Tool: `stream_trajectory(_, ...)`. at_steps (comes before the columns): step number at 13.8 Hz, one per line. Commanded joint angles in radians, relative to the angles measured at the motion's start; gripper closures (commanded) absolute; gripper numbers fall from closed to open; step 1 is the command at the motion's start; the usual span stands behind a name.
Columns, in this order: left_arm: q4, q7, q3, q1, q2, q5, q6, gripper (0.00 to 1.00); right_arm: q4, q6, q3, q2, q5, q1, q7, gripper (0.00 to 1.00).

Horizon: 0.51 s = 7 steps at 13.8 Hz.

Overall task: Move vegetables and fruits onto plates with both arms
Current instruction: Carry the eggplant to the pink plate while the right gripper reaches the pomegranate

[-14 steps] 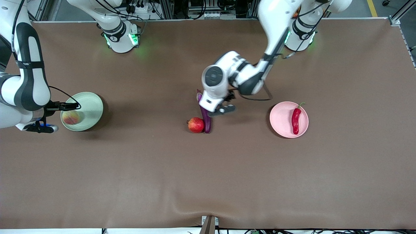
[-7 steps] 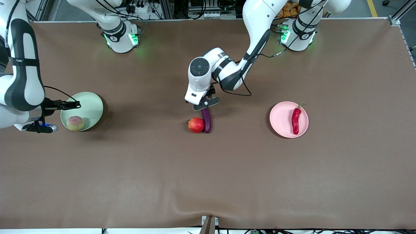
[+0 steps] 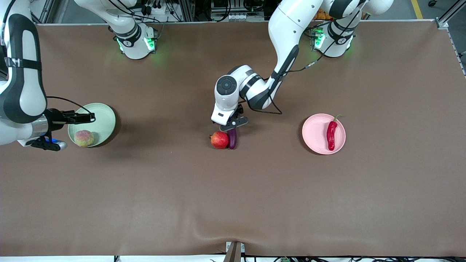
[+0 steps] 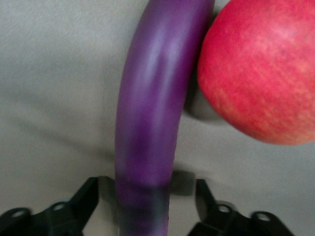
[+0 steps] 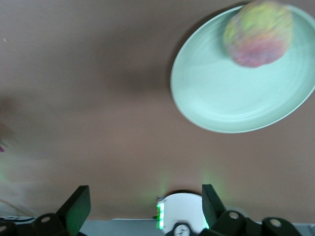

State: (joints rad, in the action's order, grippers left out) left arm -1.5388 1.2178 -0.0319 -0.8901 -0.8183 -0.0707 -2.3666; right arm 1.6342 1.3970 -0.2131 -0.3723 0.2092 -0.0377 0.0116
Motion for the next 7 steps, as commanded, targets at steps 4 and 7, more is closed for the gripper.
stream_trajectory(4, 0.026, 0.017, 0.014, -0.009, 0.008, 0.038, 0.001, 1.0, -0.034, -0.052, -0.003, 0.007, 0.147, -0.074, -0.255, 0.0)
stream_trajectory(7, 0.025, 0.078, 0.003, -0.018, 0.076, 0.04, 0.111, 1.0, -0.033, -0.047, -0.002, 0.004, 0.245, -0.112, -0.358, 0.0)
